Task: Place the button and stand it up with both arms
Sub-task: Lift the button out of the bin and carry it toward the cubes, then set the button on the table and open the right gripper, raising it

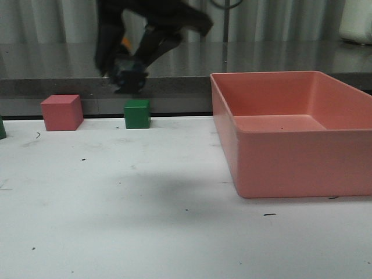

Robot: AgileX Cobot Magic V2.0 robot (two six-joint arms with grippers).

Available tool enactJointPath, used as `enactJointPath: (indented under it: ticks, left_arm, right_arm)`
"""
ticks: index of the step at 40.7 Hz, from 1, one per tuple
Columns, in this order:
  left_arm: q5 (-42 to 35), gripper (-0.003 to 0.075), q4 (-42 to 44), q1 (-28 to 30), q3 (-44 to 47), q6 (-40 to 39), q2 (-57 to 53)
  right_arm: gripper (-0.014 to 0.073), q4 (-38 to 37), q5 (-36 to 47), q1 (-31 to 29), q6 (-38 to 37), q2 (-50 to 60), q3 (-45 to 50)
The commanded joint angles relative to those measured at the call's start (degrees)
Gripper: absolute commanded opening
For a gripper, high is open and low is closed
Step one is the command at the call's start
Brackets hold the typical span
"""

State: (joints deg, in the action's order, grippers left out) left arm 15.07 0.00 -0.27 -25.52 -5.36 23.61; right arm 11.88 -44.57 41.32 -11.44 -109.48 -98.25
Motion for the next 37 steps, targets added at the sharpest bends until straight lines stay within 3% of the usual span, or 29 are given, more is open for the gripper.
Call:
enactJointPath:
  ticks: [1, 9, 18, 37]
  left_arm:
    - [-4.18, 0.0564, 0.0, -0.04, -2.03, -0.48, 0.78]
    - [-4.18, 0.0564, 0.0, -0.04, -2.03, -0.48, 0.78]
    - [-4.03, 0.0564, 0.0, -0.04, -2.03, -0.48, 0.78]
    - [-2.91, 0.0564, 0.0, -0.04, -2.03, -0.48, 0.78]
  right_arm:
    - [0.0296, 0.96, 0.26, 1.93, -0.05, -2.27, -6.75]
    - [0.0296, -1.03, -5.14, 2.56, -6.88, -12.41, -17.23]
    - [0.0312, -9.39, -7.37, 2.56, -24.52, -19.44, -20.52]
    - [0.0363, -9.45, -5.16, 2.56, -25.42, -22.38, -20.66]
